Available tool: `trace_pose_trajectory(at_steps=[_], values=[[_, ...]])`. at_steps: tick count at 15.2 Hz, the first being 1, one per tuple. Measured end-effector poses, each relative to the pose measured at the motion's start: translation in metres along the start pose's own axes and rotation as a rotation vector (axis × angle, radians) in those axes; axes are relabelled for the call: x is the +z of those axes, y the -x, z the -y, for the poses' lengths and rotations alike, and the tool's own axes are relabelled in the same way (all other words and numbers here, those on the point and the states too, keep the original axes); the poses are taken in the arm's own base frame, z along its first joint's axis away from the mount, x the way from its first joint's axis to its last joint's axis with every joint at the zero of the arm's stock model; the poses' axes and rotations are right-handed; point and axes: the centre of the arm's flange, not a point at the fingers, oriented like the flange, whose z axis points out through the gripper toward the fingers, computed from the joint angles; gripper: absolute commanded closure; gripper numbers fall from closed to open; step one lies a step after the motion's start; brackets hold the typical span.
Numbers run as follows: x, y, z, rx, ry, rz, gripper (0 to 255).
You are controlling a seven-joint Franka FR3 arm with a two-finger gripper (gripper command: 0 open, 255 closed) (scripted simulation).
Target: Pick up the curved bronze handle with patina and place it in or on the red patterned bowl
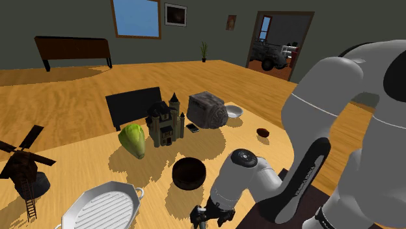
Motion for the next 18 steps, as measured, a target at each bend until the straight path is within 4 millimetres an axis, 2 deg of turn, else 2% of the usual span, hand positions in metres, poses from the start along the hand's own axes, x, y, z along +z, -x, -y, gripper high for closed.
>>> trace_pose_trajectory(at_steps=[7, 13, 14, 18], values=[[0.039, 0.003, 0.002, 0.006, -0.002, 0.0, 0], [0.043, 0.003, 0.002, 0.006, -0.002, 0.0, 0], [0.043, 0.003, 0.002, 0.006, -0.002, 0.0, 255], [0.043, 0.003, 0.002, 0.006, -0.002, 0.0, 255]])
